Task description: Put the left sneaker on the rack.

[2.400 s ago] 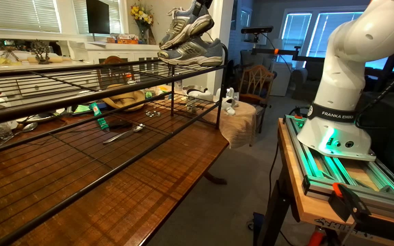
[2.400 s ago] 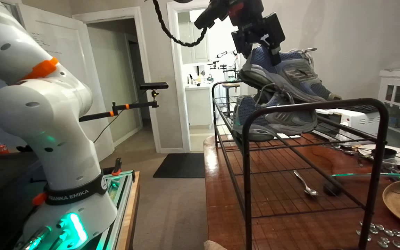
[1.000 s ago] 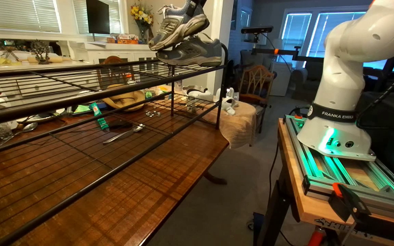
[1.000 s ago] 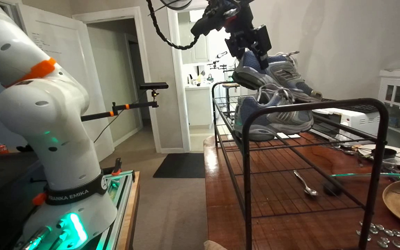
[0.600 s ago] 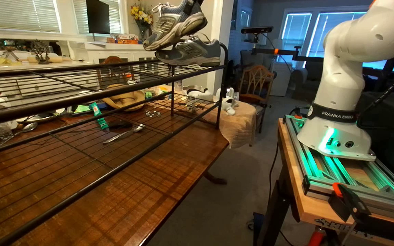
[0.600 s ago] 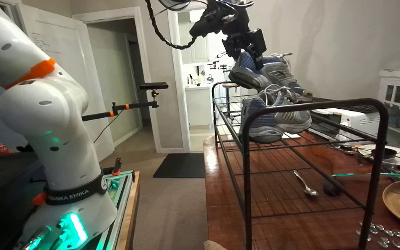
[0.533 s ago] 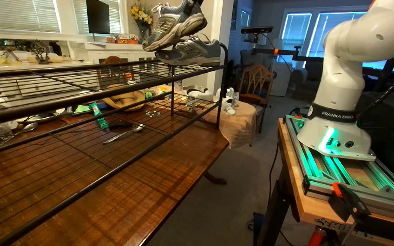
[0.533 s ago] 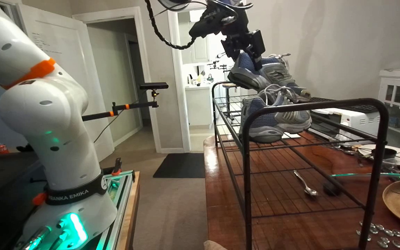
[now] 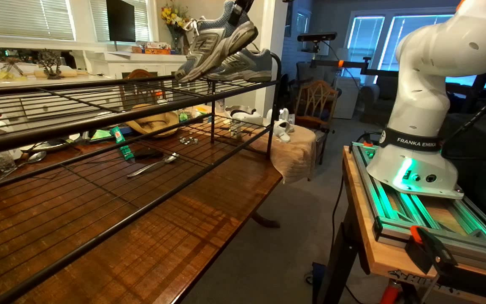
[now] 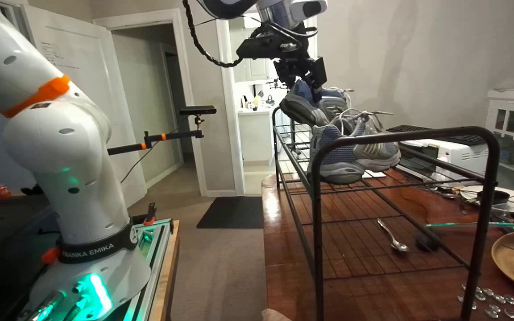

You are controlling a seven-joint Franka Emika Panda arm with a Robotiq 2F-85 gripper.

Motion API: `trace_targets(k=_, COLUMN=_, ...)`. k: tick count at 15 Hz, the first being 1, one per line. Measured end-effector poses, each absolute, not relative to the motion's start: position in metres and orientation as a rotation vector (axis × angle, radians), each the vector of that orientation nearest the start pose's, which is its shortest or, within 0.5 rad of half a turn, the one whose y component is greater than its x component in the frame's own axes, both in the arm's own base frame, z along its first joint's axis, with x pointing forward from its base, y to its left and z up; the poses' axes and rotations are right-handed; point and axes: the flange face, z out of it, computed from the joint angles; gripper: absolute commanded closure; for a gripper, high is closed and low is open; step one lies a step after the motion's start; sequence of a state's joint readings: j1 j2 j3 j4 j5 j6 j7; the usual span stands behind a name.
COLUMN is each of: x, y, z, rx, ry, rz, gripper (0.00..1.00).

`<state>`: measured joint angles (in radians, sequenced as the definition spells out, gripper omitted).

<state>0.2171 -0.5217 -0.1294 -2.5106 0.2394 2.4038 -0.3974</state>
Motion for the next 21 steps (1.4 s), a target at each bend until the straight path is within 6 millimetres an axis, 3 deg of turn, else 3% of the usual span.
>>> trace_targets(k=14, x=0.398, y=0.029, z=0.448, rx=-2.848, ry=-0.549, rz=-0.503, gripper=0.47)
trace_targets(k=20, x=0.397, y=0.028, z=0.435, rx=-2.901, ry=-0.539, rz=-0.601, gripper=0.47)
trace_targets(k=21, x=0.396, y=0.028, z=0.432, rx=-2.912, ry=-0.536, rz=-0.614, gripper=0.3)
